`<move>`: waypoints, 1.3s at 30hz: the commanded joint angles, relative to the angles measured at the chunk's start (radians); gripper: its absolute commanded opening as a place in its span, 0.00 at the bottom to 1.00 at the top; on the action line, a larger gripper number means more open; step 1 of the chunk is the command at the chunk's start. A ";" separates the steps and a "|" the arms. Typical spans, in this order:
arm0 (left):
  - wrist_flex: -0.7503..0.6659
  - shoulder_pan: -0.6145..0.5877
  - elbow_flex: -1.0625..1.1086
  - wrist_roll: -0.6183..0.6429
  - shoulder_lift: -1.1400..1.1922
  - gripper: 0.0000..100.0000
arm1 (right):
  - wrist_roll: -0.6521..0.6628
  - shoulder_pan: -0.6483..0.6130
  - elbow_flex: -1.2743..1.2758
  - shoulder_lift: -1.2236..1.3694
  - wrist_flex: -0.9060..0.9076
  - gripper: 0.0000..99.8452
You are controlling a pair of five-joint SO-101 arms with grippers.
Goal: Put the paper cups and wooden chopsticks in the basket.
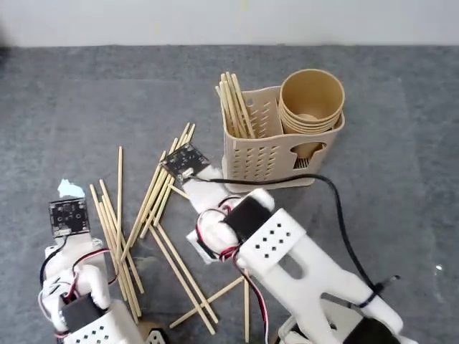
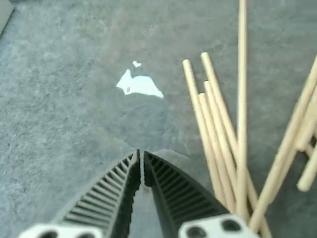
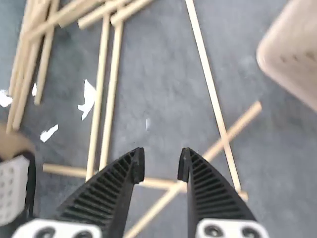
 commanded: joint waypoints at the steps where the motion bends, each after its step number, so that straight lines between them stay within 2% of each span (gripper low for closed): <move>1: -0.020 -0.040 -0.008 -0.020 -0.018 0.01 | -0.009 -0.039 0.058 -0.001 -0.174 0.12; 5: -0.003 -0.040 -0.008 -0.015 -0.018 0.01 | -0.009 -0.073 0.161 -0.001 -0.340 0.12; 13: 0.064 -0.040 -0.008 -0.015 -0.018 0.01 | -0.009 -0.133 0.264 0.008 -0.547 0.13; 21: 0.161 -0.046 -0.008 -0.020 -0.018 0.01 | -0.005 -0.159 0.264 0.205 -0.685 0.12; 39: 0.161 -0.046 -0.008 -0.015 -0.018 0.01 | -0.011 -0.226 0.219 0.346 -0.788 0.12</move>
